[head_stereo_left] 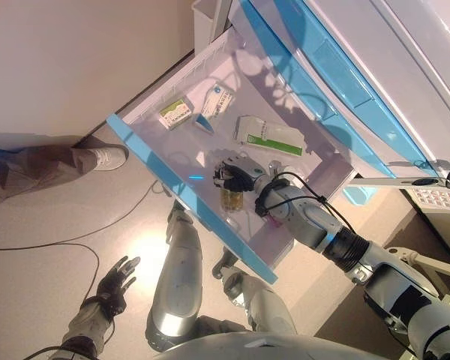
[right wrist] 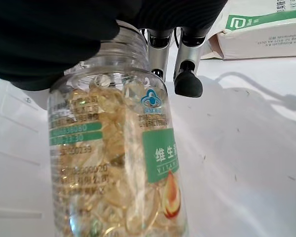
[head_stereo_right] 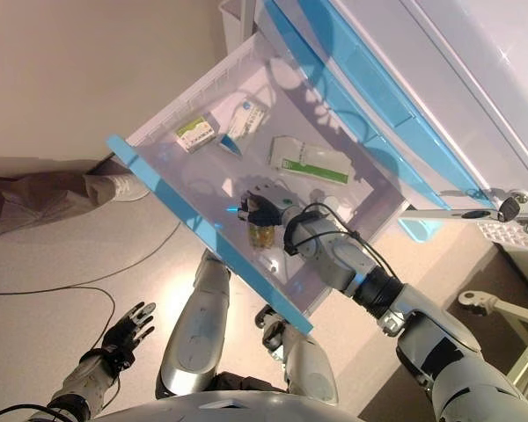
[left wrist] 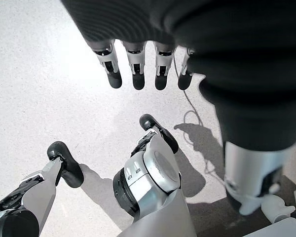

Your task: Open the drawer and pick up the medicine

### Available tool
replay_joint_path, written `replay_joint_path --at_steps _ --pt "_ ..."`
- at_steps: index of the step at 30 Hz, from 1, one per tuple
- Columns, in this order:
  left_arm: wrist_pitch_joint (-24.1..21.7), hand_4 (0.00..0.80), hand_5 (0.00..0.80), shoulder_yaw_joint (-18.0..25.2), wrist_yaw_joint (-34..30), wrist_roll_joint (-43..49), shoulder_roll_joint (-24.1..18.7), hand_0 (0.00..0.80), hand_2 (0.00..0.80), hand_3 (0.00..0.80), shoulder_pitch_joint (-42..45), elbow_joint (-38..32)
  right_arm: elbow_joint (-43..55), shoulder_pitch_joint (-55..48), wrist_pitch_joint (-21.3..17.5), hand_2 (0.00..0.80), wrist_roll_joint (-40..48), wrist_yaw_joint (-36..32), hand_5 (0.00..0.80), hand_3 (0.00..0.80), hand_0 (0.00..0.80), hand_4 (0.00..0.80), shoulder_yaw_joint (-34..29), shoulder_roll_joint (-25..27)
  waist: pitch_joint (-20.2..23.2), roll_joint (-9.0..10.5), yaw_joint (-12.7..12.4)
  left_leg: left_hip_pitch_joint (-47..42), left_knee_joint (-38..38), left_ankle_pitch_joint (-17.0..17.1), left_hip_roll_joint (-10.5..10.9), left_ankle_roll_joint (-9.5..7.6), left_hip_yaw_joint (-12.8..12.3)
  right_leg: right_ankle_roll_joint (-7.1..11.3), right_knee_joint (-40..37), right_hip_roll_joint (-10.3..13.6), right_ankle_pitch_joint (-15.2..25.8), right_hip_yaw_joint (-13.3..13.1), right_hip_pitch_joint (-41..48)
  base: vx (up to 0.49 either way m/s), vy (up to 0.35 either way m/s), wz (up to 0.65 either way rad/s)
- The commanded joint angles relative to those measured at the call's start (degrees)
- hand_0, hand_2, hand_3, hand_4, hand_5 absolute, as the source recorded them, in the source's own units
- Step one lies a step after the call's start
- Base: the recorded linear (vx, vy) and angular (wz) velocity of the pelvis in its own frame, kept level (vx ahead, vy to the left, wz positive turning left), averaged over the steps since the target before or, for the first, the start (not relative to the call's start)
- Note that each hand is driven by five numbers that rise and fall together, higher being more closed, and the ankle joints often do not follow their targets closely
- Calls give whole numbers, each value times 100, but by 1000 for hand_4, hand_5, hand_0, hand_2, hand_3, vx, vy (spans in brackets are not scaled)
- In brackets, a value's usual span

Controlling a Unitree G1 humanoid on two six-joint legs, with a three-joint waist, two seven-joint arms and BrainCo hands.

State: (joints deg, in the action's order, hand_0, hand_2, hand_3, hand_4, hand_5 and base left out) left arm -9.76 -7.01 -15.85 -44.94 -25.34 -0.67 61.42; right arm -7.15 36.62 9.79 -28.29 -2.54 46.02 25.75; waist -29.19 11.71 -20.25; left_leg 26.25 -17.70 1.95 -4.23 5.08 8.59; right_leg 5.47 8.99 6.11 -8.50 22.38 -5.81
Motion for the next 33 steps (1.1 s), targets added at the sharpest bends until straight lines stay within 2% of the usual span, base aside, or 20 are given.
replay_joint_path --at_steps 1,10,13,16,22,27,33 --pt "19 0 0 30 12 114 58 0 0 0 267 -28 391 73 -242 800 -89 125 800 800 800 800 -12 -8 -60 102 -41 -211 -76 -659 330 -382 89 146 136 141 818 -348 -415 0 0 0" --pt "24 0 0 29 55 158 76 0 0 0 260 -40 558 53 -371 800 2 139 800 800 800 800 -51 46 -60 96 -21 -364 4 -662 303 -381 70 155 118 141 821 -385 -329 1 -7 -1" --pt "49 0 0 61 92 185 71 0 0 0 241 -42 920 71 -481 800 127 178 800 800 800 800 -125 125 -60 110 -7 -485 72 -660 281 -380 51 173 87 132 833 -419 -249 4 -36 -4" --pt "39 0 0 111 138 268 84 0 0 0 252 -26 1584 127 -666 800 288 222 800 800 800 800 -317 260 -60 132 19 -662 135 -682 249 -376 33 193 59 131 837 -463 -131 5 -45 -10" --pt "-55 0 0 297 254 446 181 0 0 0 448 15 3441 187 -1054 800 994 -213 800 800 800 800 -1249 777 -42 165 128 -1380 399 -683 145 -365 -136 246 -23 157 818 -639 364 26 -34 -11" --pt "-75 0 0 438 233 595 300 0 0 0 643 173 4216 339 -1289 800 1670 -393 800 800 800 800 -1787 1299 429 166 305 -1811 684 -657 78 -365 -307 266 -128 177 792 -776 586 84 11 -25" --pt "-89 0 0 552 224 885 535 0 0 0 944 377 4558 516 -1174 800 2340 -477 800 800 800 800 -2236 1746 1026 104 440 -2310 995 -628 42 -348 -461 252 -308 236 788 -854 904 146 31 -19"
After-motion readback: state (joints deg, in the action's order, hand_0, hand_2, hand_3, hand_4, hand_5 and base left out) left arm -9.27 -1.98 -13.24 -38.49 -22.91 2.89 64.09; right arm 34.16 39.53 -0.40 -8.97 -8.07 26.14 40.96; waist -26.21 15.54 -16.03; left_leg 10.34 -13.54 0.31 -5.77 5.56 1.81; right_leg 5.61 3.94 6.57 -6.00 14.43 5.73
